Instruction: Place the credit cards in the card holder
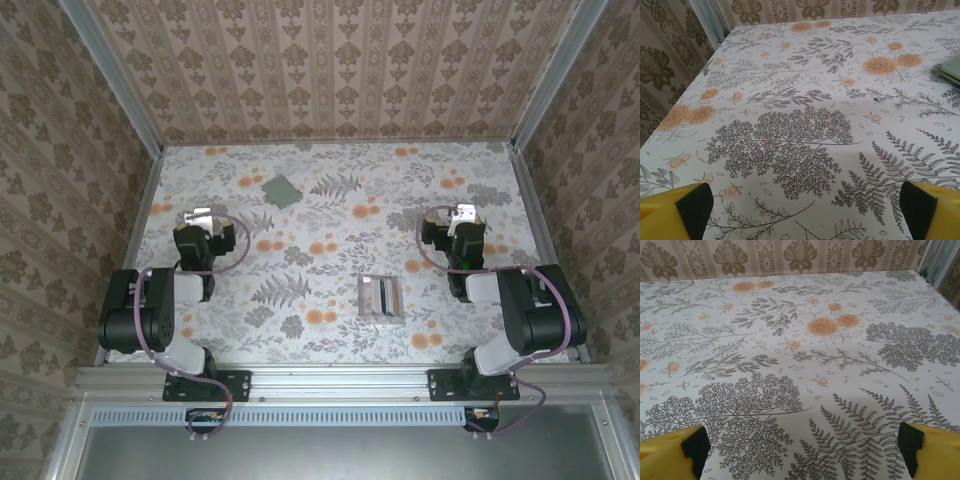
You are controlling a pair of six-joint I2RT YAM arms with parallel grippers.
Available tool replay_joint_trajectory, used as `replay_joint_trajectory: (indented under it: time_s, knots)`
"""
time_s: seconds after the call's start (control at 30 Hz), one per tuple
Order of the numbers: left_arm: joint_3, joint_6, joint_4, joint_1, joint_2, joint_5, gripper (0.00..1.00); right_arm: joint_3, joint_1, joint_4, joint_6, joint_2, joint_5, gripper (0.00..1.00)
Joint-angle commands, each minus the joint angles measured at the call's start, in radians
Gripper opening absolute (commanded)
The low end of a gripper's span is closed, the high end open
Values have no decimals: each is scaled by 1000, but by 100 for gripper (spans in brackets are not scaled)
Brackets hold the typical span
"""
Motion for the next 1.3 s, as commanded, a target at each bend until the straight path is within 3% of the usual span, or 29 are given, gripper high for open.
replay_joint_trajectory:
  time_s: [0.0,0.9,1.03,1.07,1.13,1.23,1.27]
  knots:
    - [-3,12,20,-6,-7,-8,100,9,-1,1,-9,-3,-17,100]
    - [-3,9,19,-2,-8,1,100,7,-11,1,0,-5,-34,100]
    - [-33,25,29,-51,-76,-146,100,-10,-15,-9,34,-61,41,100]
    - [-33,34,-9,-70,-117,-186,100,4,-12,-42,35,-78,70,100]
    - [18,39,-205,-104,-232,-216,100,119,-9,-339,84,-178,193,100]
    - [146,-51,-525,-108,-363,-124,100,312,-13,-775,330,-294,376,100]
    - [178,-83,-601,-112,-392,-86,100,362,-17,-884,408,-317,385,100]
